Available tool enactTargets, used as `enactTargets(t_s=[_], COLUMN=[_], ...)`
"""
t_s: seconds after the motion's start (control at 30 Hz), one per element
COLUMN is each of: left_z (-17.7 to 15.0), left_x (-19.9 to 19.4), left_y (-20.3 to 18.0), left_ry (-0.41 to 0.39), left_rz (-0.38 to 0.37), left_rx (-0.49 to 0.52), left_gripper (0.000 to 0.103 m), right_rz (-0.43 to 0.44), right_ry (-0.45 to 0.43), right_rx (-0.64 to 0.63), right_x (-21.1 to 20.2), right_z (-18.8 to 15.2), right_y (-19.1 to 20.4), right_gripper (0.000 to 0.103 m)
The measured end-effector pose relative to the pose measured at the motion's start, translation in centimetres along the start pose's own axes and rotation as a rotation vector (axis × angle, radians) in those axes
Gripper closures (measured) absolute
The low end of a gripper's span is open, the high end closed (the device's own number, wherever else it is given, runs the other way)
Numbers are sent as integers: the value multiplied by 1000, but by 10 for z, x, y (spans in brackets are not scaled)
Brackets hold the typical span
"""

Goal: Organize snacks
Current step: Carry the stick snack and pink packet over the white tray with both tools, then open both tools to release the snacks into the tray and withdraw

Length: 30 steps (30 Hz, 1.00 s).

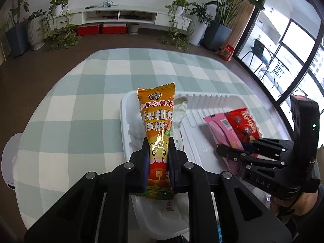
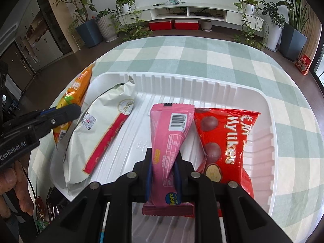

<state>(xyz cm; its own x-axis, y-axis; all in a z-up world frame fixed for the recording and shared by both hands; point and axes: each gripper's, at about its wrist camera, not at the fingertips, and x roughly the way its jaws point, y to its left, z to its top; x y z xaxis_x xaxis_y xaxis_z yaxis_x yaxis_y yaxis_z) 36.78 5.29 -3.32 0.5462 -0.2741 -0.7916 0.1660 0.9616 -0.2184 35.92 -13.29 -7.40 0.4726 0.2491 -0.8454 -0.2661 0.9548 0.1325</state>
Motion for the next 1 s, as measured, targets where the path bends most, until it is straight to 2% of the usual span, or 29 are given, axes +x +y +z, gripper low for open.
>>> enactTargets(t_s=[0.33,0.47,0.6,0.73,0.8,0.9,1.0], left_z=[-6,-11,-12,-11,-10,-8,-8], left_x=[21,32,35,35,35,30,27], left_y=[-1,-1,-11,-12,-11,-11,-14], left_ry=[99,133,122,116,115,99,94], left_rz=[23,-6,-8,20,31,35,26], left_rx=[14,7,31,39,37,29,36], left_gripper=[89,86,86,86,83,72,62], right_rz=[-32,-34,-35,-26,-24,-24,-23], right_ry=[-1,-2,-3,-8,-10,-14,-27], right_rx=[-18,-21,-21,-21,-27,-25,-38], right_x=[4,5,6,6,6,4,1], right_z=[-2,-1,0,0,-1,0,0], right_y=[4,5,6,5,5,6,8], right_gripper=[82,82,81,80,79,73,73])
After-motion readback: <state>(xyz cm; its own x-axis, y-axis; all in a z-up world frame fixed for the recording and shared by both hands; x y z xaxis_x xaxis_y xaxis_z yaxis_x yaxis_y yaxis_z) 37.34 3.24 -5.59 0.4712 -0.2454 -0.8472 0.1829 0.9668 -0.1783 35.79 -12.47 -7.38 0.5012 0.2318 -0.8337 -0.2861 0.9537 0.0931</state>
